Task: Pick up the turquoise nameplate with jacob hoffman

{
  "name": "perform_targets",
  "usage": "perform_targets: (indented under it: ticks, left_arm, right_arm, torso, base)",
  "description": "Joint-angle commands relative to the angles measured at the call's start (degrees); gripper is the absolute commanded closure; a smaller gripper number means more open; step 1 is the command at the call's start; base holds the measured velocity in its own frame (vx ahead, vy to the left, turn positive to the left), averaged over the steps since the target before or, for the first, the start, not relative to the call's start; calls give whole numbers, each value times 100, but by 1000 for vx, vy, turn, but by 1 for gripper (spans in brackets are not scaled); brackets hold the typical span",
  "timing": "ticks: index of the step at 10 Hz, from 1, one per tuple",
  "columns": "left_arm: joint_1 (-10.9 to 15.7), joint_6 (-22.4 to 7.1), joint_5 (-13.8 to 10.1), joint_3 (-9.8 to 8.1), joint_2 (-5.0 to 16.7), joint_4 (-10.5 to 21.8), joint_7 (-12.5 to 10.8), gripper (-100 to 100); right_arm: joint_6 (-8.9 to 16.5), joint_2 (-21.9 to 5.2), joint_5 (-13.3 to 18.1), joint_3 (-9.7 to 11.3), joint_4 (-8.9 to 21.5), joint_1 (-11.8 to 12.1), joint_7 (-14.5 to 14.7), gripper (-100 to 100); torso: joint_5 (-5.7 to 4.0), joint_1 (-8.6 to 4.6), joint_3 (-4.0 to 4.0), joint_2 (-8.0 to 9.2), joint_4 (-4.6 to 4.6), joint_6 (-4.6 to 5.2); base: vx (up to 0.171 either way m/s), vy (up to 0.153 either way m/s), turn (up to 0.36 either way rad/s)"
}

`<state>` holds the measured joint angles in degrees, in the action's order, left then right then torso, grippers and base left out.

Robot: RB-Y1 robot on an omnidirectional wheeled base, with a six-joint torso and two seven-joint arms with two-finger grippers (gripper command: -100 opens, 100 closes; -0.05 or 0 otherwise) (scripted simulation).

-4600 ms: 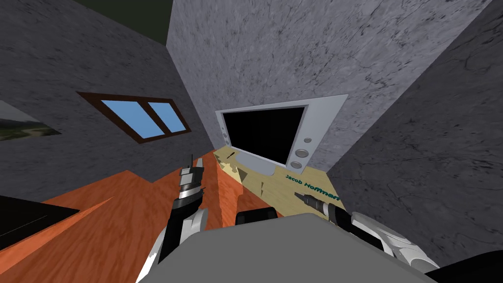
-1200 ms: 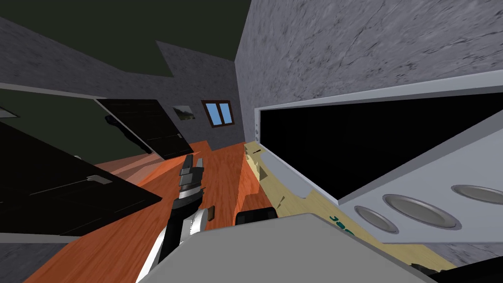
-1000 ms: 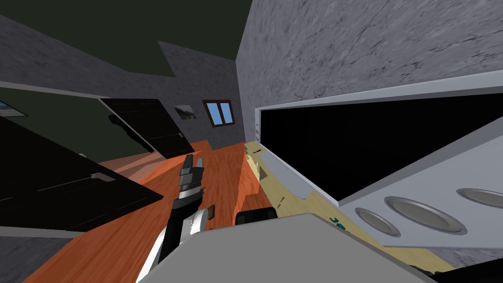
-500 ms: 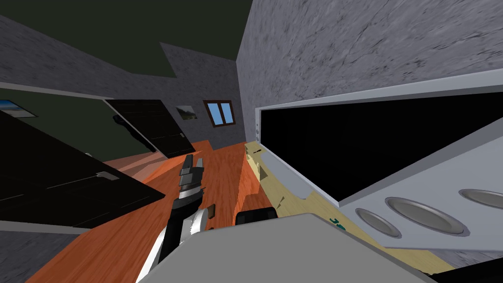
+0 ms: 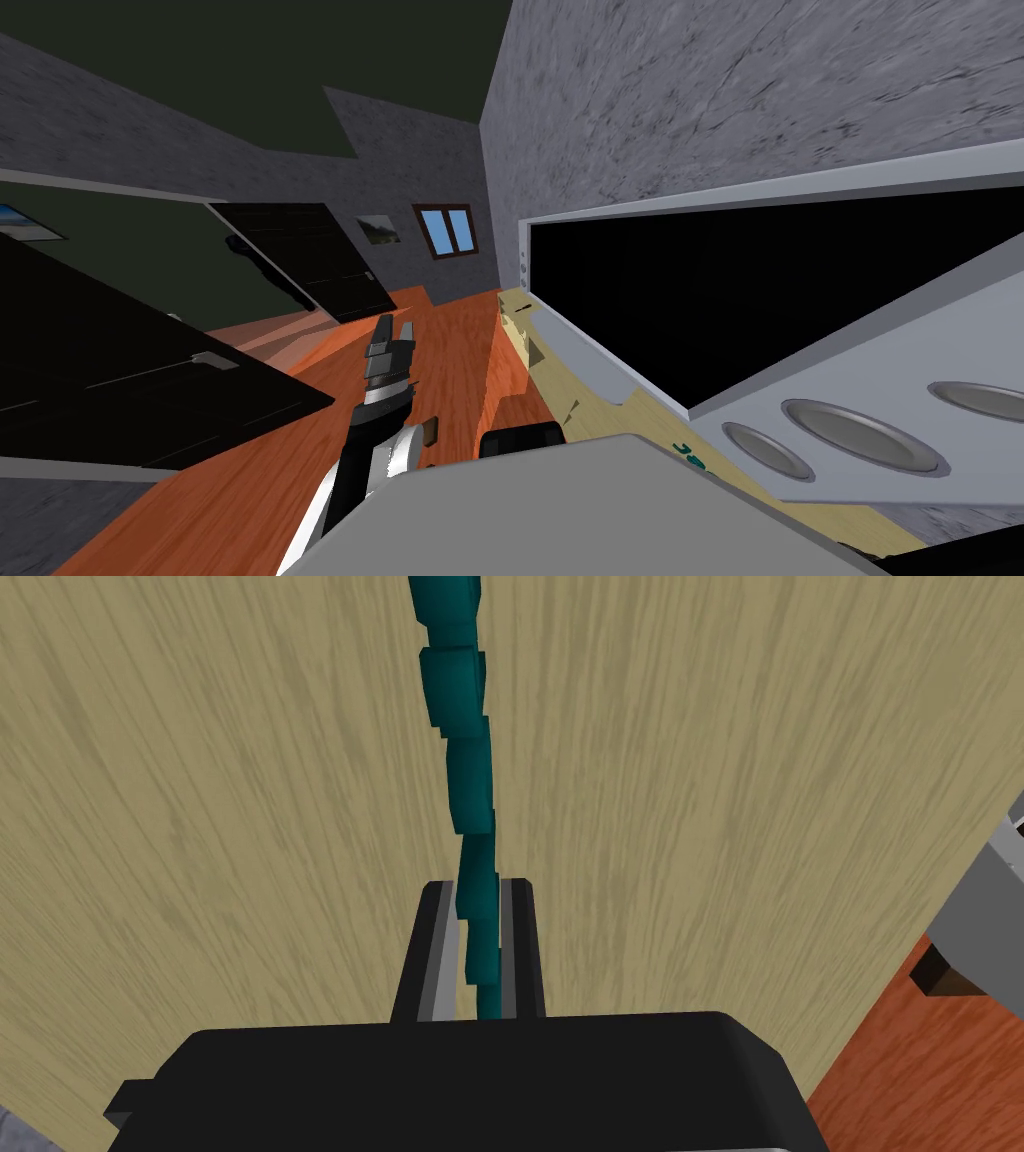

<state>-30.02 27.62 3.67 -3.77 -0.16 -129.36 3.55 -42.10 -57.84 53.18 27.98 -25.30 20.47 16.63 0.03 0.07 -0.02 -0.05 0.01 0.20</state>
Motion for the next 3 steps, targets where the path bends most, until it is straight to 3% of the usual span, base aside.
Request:
perform_targets:
  ticks: [1,2,3]
  left_arm:
    - [0,0,0,0,0,0,0,0]
    - [0,0,0,0,0,0,0,0]
    - [1,0,0,0,0,0,0,0]
  right_arm:
    - [-102,-184,9,-21,-133,63,-84,100]
    - [-56,-117,3,-17,-94,54,-39,100]
    - [-65,-131,4,-18,-105,63,-53,0]
  torso:
    - [0,0,0,0,0,0]
    - [1,8,0,-1,0,0]
    - [-3,4,1,2,1,-3]
  base:
    - [20,34,-90]
    - [6,15,-20]
    - [0,0,0]
